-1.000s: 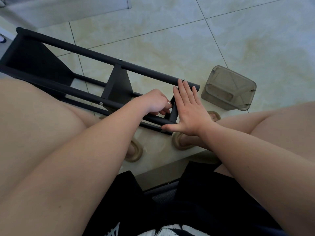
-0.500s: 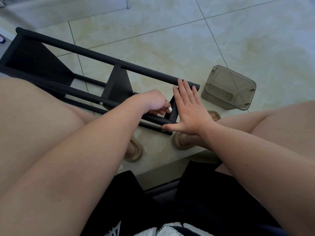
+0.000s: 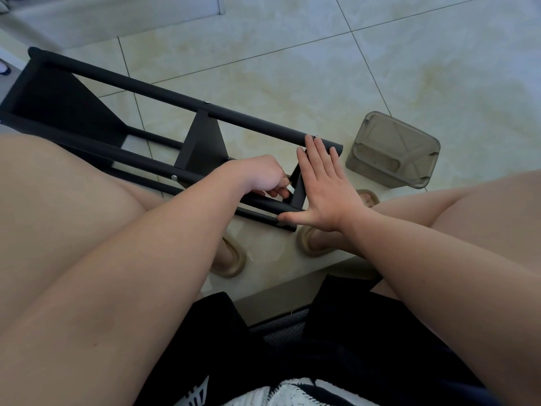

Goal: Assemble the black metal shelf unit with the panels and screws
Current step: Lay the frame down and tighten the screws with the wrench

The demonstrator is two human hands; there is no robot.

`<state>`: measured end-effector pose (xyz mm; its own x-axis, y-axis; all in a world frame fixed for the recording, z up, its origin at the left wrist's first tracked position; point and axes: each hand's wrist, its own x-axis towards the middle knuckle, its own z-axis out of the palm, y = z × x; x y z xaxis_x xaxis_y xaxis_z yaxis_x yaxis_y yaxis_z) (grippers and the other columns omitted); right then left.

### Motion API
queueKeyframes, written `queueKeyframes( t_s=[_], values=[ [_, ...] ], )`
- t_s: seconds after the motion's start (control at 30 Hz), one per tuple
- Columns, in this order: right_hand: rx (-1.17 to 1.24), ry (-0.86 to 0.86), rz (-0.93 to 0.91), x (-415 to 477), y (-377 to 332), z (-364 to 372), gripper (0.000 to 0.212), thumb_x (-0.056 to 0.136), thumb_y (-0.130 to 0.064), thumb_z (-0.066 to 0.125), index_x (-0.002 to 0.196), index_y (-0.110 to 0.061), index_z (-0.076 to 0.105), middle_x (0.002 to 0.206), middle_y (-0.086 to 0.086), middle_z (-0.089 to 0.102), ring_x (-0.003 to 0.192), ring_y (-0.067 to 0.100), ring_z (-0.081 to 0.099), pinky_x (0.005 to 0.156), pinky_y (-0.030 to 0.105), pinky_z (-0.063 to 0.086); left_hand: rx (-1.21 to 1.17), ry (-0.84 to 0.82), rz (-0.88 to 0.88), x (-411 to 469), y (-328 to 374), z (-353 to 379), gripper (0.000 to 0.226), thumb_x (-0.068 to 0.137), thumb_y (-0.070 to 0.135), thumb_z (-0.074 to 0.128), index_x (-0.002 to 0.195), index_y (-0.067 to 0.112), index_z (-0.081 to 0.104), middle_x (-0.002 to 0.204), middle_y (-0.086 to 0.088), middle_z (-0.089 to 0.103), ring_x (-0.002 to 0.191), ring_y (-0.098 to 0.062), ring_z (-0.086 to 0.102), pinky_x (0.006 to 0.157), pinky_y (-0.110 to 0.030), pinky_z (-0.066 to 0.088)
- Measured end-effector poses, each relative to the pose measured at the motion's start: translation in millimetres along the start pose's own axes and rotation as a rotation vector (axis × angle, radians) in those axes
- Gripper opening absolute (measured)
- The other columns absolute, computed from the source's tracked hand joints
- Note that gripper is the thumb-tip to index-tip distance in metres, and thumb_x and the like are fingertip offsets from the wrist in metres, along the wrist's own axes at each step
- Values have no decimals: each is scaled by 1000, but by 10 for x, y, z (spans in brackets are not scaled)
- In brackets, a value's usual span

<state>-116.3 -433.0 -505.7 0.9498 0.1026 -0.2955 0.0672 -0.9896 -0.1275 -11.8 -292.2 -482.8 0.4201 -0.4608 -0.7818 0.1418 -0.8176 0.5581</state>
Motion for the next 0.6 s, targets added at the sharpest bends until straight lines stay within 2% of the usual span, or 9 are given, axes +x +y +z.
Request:
queueKeyframes(
  t_s=[0.17, 0.27, 0.33, 0.43, 0.53, 0.6],
  values=[
    [5, 1, 2, -4, -11, -12, 138, 65, -98, 26, 160, -2, -3, 166, 17, -19, 154, 30, -22, 124, 46, -14, 91, -25, 38, -3, -30, -18, 19, 102, 13, 47, 94, 13, 64, 75, 13, 69, 81, -13, 59, 67, -23, 43],
    [5, 4, 0, -5, -9, -16, 137, 66, -97, 27, 160, -2, -3, 166, 18, -19, 154, 30, -21, 124, 46, -13, 152, -25, 57, 3, -58, -34, 21, 100, 11, 49, 97, 11, 69, 73, 15, 70, 83, -15, 59, 68, -23, 44],
    [6, 5, 1, -6, -6, -16, 137, 66, -97, 27, 160, -2, -3, 166, 17, -19, 154, 30, -21, 124, 47, -14, 185, -31, 62, 6, -75, -41, 20, 99, 11, 51, 93, 14, 70, 75, 14, 71, 87, -16, 62, 79, -26, 46],
    [14, 4, 0, -7, -11, -17, 137, 66, -97, 27, 160, -2, -3, 166, 17, -19, 154, 30, -22, 124, 46, -14, 243, -43, 71, 0, -92, -49, 20, 98, 12, 53, 91, 17, 71, 90, 9, 75, 102, -21, 66, 96, -34, 46],
    [16, 2, 1, -7, -14, -15, 138, 66, -97, 27, 160, -2, -3, 166, 17, -19, 154, 29, -22, 124, 45, -15, 300, -41, 83, -9, -82, -47, 20, 98, 13, 54, 102, 9, 74, 108, -3, 75, 111, -27, 64, 102, -40, 46],
    [13, 1, 2, -8, -12, -16, 138, 65, -97, 26, 160, -2, -4, 166, 17, -20, 153, 29, -22, 124, 45, -15, 331, -43, 87, -29, -66, -50, 22, 98, 13, 54, 107, 6, 73, 109, -6, 73, 107, -29, 63, 98, -38, 47]
  ],
)
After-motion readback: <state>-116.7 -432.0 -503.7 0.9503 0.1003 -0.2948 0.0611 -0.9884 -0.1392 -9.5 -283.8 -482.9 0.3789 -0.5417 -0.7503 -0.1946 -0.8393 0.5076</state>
